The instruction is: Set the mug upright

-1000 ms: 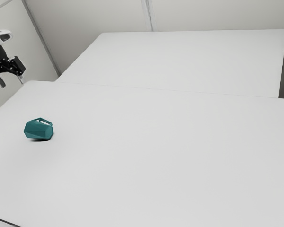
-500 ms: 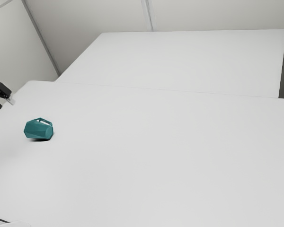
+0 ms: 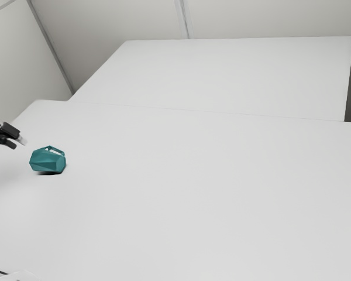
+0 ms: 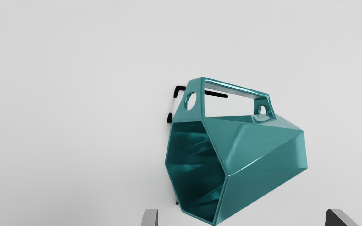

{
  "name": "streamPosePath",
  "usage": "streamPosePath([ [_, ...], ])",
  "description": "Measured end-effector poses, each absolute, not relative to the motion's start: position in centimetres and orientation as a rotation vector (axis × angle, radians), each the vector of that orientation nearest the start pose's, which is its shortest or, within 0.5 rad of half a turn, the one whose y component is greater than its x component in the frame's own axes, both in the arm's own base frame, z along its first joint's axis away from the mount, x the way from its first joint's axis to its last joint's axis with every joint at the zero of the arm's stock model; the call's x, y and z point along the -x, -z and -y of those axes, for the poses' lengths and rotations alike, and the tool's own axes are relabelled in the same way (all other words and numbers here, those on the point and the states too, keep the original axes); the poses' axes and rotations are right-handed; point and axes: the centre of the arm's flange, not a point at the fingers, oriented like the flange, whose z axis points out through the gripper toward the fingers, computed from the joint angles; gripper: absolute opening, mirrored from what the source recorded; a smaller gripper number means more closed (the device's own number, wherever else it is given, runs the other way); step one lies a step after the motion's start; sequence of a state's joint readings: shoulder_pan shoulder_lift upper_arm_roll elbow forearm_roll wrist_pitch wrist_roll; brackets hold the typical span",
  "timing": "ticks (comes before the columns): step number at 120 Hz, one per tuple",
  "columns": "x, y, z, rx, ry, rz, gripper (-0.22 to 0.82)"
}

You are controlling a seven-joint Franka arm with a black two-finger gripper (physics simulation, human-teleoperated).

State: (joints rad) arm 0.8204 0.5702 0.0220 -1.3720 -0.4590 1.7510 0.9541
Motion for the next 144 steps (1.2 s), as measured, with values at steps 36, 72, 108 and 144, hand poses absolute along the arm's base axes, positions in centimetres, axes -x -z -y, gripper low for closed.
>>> streamPosePath([
  [36, -49.2, -33.5, -49.5, 3.634, 0.601, 0.000, 0.58],
  [72, -49.6, -31.2, -48.5, 3.677, 0.689, -0.072, 0.58],
  [108, -50.8, -29.6, -46.6, 3.715, 0.737, -0.162, 0.58],
  [144, -50.7, -28.7, -46.0, 3.730, 0.750, -0.193, 0.57],
])
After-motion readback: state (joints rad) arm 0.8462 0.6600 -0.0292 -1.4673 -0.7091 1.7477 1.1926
